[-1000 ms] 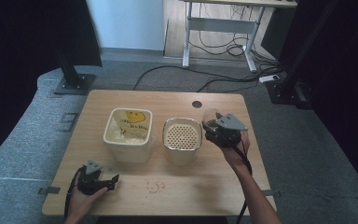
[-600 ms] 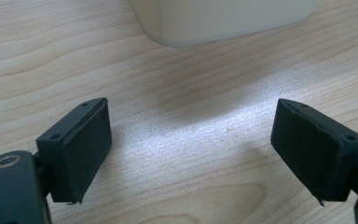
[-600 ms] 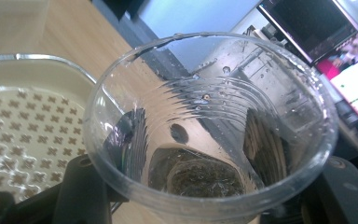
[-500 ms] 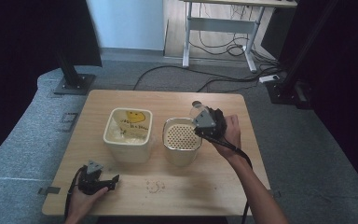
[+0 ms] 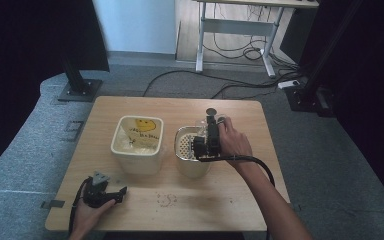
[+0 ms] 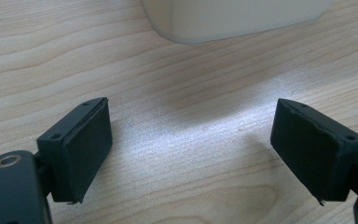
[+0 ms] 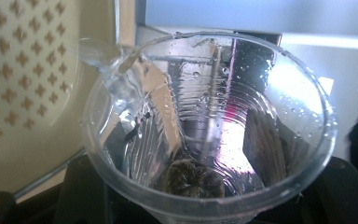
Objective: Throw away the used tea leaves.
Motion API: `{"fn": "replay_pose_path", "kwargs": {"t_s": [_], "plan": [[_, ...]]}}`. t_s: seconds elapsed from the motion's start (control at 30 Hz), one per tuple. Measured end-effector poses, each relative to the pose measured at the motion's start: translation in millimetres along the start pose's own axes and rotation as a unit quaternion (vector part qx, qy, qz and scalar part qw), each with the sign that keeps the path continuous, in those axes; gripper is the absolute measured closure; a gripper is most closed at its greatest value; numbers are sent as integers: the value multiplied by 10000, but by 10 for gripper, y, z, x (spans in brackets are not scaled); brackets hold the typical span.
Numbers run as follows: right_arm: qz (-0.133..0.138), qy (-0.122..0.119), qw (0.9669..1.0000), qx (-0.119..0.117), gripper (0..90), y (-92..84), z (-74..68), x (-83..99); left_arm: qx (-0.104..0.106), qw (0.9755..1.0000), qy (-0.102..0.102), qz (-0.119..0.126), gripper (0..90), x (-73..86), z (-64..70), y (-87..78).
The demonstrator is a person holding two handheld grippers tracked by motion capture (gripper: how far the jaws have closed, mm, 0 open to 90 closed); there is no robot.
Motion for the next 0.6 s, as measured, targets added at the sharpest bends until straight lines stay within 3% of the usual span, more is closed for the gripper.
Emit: {"fn": "replay_pose_path", "kwargs": {"t_s": [0.03,0.1,0.13,0.17,0.23,0.3,0.33,0.37,0.4,0.5,0.53,0.57,0.6], "plan": [[-125,-317,9994,99,403,26,-40,-34,13,10000,-8,-7,126,0,-1,-2],[-179,-460,9987,160,403,33,-47,-54,11,10000,-12,-7,126,1,-2,-3],[-274,-856,9953,372,402,50,-72,-96,12,10000,-13,-7,126,2,-3,-4],[-299,-1024,9935,409,403,54,-81,-111,12,10000,-17,-6,126,2,-4,-5],[-328,-1283,9899,513,403,71,-70,-139,14,10000,-39,-5,126,0,-11,-4],[-375,-1319,9890,562,403,80,-68,-132,11,10000,-34,-6,126,0,-15,-3],[-480,-1747,9805,756,402,95,-42,-124,6,10000,-39,-3,126,-2,-17,-2],[-480,-1747,9805,756,402,95,-42,-124,6,10000,-39,-3,126,-2,-17,-2],[-512,-1873,9773,849,402,96,-48,-116,5,10000,-45,-3,126,-3,-17,-1],[-620,-2276,9651,1135,402,85,-13,-102,-3,10000,-50,-9,126,-5,-15,0],[-616,-2549,9562,1302,402,74,-20,-119,-4,10000,-53,-13,126,-4,-16,-1],[-616,-2549,9562,1302,402,74,-20,-119,-4,10000,-53,-13,126,-4,-16,-1],[-545,-2832,9449,1547,403,36,-16,-156,-4,10000,-49,-14,126,-4,-17,-1]]}}
Point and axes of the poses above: each handheld gripper's, and its own axes: y roughly forward along the jaws, x roughly out of its underside, z roughly to its right, the point moved 7 cm from there along y, roughly forward along the jaws, and after that the axes turned 3 degrees about -x, right-handed, at the moved point
